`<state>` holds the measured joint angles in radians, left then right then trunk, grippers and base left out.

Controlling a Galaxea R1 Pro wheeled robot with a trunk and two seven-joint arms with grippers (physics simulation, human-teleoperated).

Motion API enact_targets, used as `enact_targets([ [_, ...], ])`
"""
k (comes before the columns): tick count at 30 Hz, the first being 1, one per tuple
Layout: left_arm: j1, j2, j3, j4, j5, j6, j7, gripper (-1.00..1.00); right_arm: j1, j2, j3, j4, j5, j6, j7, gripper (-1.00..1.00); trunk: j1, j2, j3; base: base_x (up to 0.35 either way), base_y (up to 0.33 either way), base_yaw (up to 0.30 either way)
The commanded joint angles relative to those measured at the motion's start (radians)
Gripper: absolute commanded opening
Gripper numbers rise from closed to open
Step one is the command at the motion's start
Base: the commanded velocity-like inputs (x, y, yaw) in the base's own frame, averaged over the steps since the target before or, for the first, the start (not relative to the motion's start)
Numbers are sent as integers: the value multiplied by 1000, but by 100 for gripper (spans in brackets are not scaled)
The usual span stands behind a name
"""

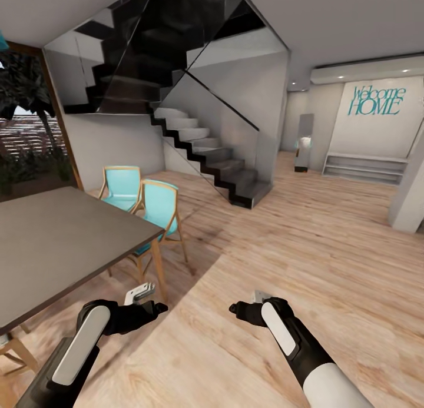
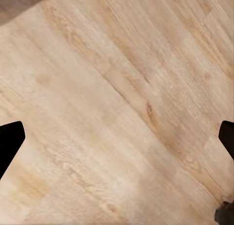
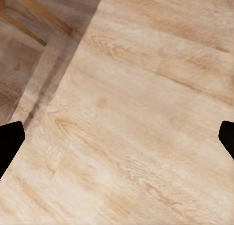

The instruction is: Place each of the two pumpkins and all three candles from the living room inside a cabinet in the living room (use any cabinet), then make sure every cabinet is closed, and position the cauldron so it is next to a table in the living room.

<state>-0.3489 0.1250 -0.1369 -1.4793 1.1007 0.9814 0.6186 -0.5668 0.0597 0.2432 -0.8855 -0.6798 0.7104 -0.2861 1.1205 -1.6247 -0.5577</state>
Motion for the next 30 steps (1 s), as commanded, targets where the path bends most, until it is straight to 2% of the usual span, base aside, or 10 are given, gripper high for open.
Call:
enact_targets([
  [1, -1, 1, -1, -1, 10, 0, 10, 100, -1, 0, 1, -1, -10, 1, -10, 100, 1, -1, -1, 282, 0, -83],
  [7, -1, 2, -1, -1, 12, 0, 10, 100, -1, 0, 2, -1, -10, 1, -10, 100, 1, -1, -1, 92, 0, -185],
  [30, 0, 2, 6, -1, 14, 2, 9, 100, -1, 0, 2, -1, -9, 1, -10, 100, 1, -1, -1, 1, 0, -291],
])
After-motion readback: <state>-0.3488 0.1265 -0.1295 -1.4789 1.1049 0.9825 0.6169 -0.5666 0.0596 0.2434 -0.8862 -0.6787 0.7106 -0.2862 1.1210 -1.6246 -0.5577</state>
